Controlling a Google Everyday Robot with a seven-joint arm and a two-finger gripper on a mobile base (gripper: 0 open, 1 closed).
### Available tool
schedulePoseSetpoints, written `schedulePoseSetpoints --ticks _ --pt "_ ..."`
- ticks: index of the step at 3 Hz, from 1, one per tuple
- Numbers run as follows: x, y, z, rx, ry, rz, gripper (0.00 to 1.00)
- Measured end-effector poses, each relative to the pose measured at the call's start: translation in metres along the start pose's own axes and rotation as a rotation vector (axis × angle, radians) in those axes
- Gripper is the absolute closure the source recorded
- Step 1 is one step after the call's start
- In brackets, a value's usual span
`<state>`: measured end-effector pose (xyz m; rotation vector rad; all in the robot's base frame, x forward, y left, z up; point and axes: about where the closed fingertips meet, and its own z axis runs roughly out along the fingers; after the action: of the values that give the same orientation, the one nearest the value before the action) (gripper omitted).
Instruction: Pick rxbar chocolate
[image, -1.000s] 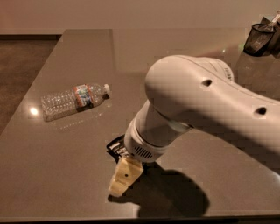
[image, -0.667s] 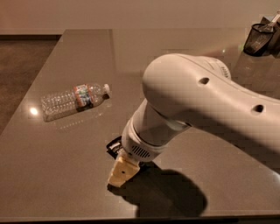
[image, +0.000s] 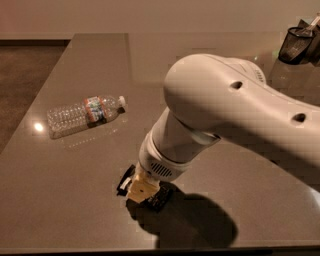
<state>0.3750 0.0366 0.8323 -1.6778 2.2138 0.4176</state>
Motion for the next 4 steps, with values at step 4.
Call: schedulePoseSetpoints --ticks 4 --pt "-0.015 -0.028 -0.091 -0.003 -0.058 -0.065 1.0"
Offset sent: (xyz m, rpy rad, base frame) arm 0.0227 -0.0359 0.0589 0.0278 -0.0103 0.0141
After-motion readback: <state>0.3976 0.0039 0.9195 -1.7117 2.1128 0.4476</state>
